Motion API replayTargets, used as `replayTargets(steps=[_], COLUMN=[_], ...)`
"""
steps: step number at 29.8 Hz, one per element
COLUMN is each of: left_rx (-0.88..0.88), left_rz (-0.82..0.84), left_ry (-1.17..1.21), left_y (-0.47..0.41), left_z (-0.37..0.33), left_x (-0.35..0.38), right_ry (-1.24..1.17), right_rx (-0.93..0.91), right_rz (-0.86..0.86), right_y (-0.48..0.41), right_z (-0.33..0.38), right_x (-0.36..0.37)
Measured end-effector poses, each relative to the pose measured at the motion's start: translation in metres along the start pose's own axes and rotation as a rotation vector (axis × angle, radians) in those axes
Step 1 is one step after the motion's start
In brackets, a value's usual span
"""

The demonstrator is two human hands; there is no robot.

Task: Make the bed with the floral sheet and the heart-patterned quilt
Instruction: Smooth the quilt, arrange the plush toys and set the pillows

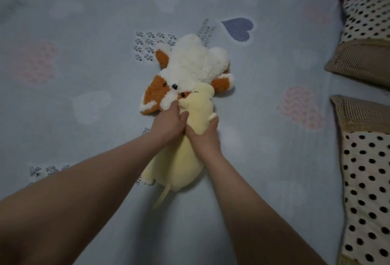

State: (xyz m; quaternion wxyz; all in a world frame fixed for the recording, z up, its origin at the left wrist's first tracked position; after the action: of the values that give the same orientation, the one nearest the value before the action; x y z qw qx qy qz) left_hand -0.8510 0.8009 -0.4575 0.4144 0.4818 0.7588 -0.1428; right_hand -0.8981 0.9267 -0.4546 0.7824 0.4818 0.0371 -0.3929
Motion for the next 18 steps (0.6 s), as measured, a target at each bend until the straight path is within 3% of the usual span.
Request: replayTargets(steps=[4, 8, 10, 13, 18], left_rx=[-0.005, 0.034, -0.041, 0.013, 0.439], left_rz=[0.07, 0.278, 0.372, 0.453, -0.065], left_ry=[0.05, 0.395, 0.518, 0.234, -0.432], left_y=[0.014, 0.055, 0.081, 0.101, 0.042], left_z=[0.002, -0.019, -0.022, -0.02, -0.02], left_x=[0.0, 0.026, 0.052, 0.088, 0.053], right_ry=[0.026, 0.003, 0.05, 0.243, 0.388], right_rx=[0.102, 0.064, 0.107, 0.264, 0.275], right_rz=[-0.096, -0.118, -0.094, 0.019, 0.083], right_y=[0.02, 0.056, 0.061, 0.051, 0.04], right_z=[-0.024, -0.057, -0.079, -0.119, -0.151], right_x=[-0.02, -0.041, -0.045, -0.058, -0.053])
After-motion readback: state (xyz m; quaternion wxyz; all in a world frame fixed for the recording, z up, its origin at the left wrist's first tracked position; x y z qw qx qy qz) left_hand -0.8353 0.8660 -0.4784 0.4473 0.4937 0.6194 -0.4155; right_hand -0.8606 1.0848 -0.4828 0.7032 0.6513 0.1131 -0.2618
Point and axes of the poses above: each hand's wrist, its own y-axis away from the middle knuckle, its own x-axis out of the palm, z = x × y, the point moved 6 cm from there along -y, towards the middle knuckle, and after that the axes turned 15 degrees about x, right-handed, at the moved point
